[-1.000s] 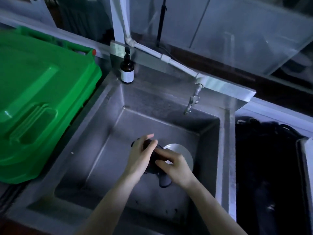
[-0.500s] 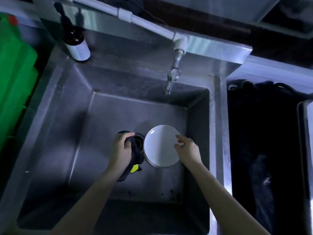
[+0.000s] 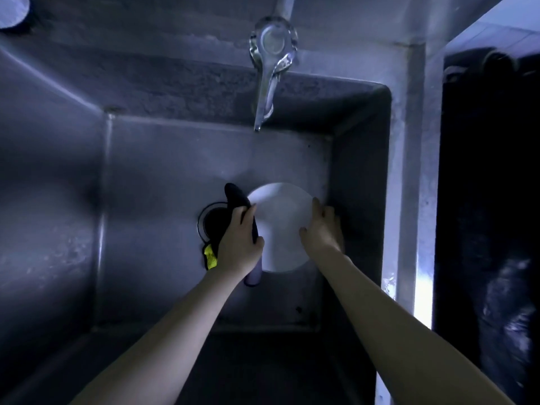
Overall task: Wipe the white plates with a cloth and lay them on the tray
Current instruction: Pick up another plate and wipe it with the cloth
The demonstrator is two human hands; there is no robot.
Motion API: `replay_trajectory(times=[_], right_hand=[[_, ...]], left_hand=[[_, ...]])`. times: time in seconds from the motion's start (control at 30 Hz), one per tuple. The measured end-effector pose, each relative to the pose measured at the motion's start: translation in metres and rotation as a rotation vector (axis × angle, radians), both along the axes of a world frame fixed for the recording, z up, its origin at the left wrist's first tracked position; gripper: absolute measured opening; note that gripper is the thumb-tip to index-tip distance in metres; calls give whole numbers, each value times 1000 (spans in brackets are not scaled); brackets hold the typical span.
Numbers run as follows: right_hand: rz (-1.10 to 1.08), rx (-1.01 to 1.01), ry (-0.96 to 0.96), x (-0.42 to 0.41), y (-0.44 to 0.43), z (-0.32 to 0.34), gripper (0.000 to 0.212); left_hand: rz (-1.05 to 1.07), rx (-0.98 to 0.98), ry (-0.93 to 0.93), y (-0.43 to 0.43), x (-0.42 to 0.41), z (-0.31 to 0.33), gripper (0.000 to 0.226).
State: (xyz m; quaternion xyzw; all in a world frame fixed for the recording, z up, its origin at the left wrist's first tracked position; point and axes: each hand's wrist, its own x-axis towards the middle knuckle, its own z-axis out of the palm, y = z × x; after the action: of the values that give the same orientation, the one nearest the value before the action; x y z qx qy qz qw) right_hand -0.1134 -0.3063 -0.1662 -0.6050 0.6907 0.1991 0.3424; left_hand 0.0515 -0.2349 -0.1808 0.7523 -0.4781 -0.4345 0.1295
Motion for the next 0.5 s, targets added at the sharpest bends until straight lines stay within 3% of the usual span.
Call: replay_trajectory(times=[0.27,0.5], right_hand=[[-104,-85,39,7,1,-8,64],[-245,-126,-70,0,-4,3,35]], left_hand=[[-36,-23,-25,1,0,-12,67],[38,-47,72,4,8,-5,68]])
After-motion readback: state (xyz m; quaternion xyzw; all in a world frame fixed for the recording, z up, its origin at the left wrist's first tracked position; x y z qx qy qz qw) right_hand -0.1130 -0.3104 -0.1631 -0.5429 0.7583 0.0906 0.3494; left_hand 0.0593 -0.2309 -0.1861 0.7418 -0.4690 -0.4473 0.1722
